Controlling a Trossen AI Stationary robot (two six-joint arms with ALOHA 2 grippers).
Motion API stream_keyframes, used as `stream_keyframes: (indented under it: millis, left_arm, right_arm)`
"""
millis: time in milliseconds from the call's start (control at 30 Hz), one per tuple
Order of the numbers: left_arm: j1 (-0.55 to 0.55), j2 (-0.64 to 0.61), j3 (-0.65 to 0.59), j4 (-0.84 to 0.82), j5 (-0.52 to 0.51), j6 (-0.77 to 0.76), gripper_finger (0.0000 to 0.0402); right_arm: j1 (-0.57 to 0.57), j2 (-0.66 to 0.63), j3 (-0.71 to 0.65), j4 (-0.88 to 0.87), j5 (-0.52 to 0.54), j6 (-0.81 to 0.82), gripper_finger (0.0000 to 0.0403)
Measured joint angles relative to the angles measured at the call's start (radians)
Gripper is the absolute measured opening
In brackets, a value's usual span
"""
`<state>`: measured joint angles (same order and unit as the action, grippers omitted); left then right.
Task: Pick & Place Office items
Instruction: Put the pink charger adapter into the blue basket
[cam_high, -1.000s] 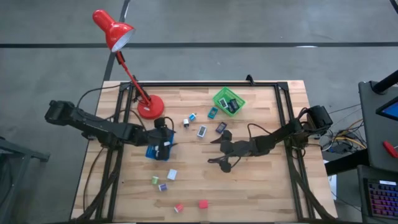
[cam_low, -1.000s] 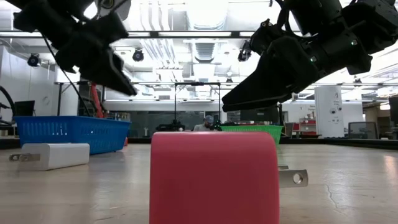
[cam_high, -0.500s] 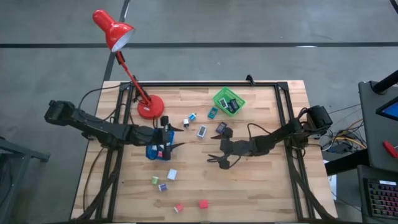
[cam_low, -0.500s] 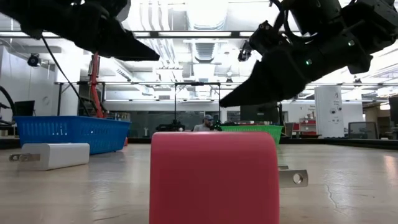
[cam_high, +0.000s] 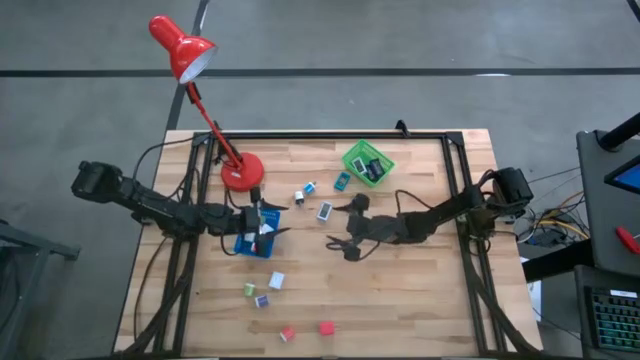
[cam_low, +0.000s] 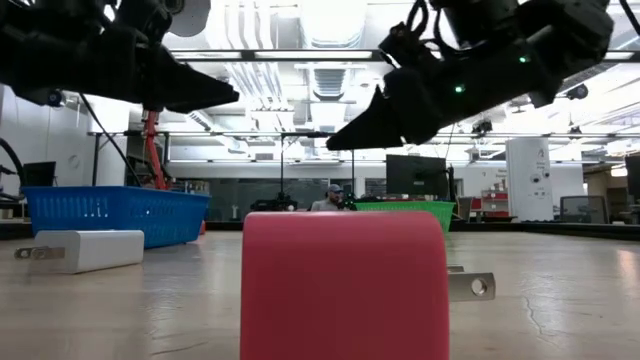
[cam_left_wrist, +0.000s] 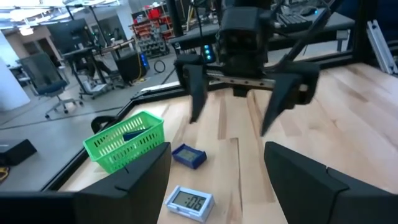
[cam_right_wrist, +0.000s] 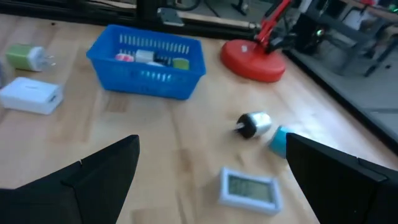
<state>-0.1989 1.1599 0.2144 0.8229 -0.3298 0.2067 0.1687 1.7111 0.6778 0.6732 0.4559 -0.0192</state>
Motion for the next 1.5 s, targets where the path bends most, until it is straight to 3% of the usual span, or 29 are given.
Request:
stream_keyframes:
  millis: [333, 533, 800, 1100, 1500]
  left_arm:
    - [0.000, -0.002, -0.007, 0.031, -0.001, 0.011, 0.0262]
    - [0.000, -0.002, -0.007, 0.034, -0.008, 0.010, 0.0262]
    - [0.000, -0.002, -0.008, 0.034, -0.009, 0.007, 0.0262]
    - [0.001, -0.002, -0.025, 0.033, -0.011, 0.007, 0.0262]
    - [0.002, -0.001, -0.026, 0.030, -0.012, 0.011, 0.0261]
  right_arm:
    - [-0.140, 0.000, 0.027, -0.042, -0.100, -0.041, 0.0394]
    - [-0.228, 0.000, 0.027, -0.042, -0.233, 0.049, 0.0394]
    - [-0.284, 0.002, 0.077, -0.129, -0.398, 0.042, 0.0394]
    - [-0.256, 0.029, 0.117, -0.144, -0.511, 0.036, 0.0394]
    - [-0.056, 0.044, 0.102, -0.187, -0.574, 0.054, 0.0394]
